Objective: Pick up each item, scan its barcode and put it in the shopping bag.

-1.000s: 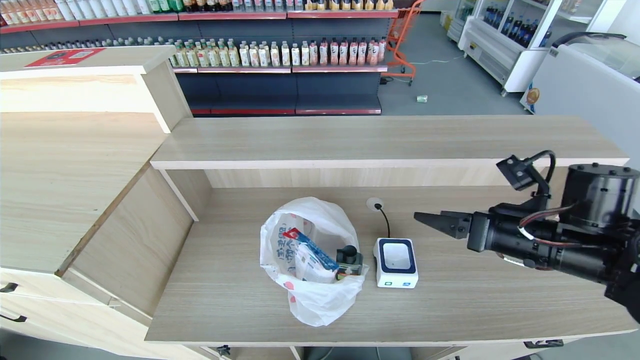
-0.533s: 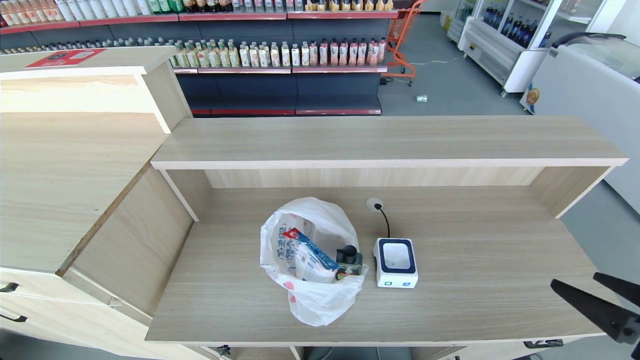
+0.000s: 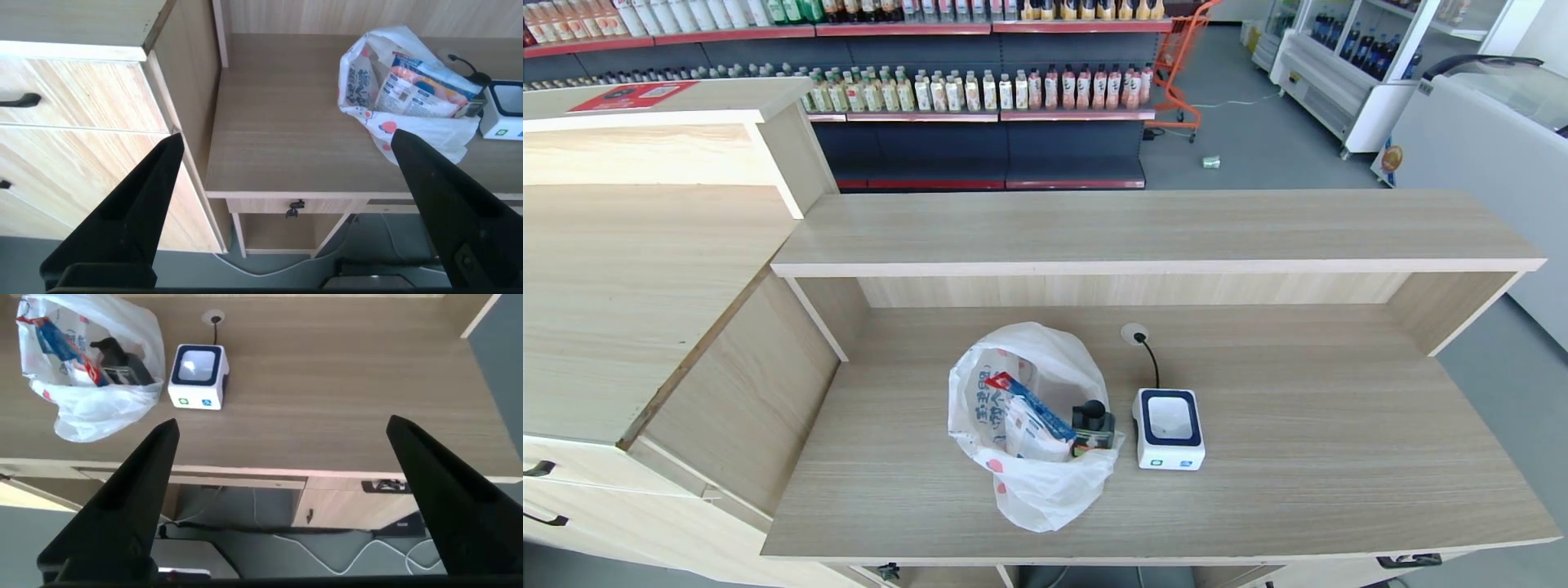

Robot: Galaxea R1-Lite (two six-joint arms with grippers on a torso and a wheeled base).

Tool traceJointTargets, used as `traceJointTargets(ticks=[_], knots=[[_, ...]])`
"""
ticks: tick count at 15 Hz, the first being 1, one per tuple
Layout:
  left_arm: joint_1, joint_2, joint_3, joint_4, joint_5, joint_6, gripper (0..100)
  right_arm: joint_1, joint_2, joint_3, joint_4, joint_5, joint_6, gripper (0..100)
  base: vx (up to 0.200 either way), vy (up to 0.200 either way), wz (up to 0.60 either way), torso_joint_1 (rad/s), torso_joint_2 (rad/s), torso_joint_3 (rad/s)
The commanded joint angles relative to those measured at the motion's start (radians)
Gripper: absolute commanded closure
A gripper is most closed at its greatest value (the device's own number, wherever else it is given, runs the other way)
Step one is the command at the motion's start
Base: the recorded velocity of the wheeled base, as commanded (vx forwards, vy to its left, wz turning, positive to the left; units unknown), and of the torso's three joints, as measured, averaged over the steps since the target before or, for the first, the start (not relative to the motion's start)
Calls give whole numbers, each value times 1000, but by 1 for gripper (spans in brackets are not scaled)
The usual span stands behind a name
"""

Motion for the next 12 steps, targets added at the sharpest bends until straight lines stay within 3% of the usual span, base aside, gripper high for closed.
traceJointTargets(ticks=[1, 6, 7, 12], knots=[[0, 0, 0, 0, 0, 0, 0, -4, -68, 7, 23, -18, 28, 0, 0, 0, 0, 0, 0, 0], [0, 0, 0, 0, 0, 0, 0, -4, -68, 7, 25, -18, 31, 0, 0, 0, 0, 0, 0, 0], [0, 0, 0, 0, 0, 0, 0, -4, -68, 7, 25, -18, 37, 100, 0, 0, 0, 0, 0, 0], [0, 0, 0, 0, -1, 0, 0, -4, -68, 7, 26, -18, 34, 100, 0, 0, 0, 0, 0, 0]])
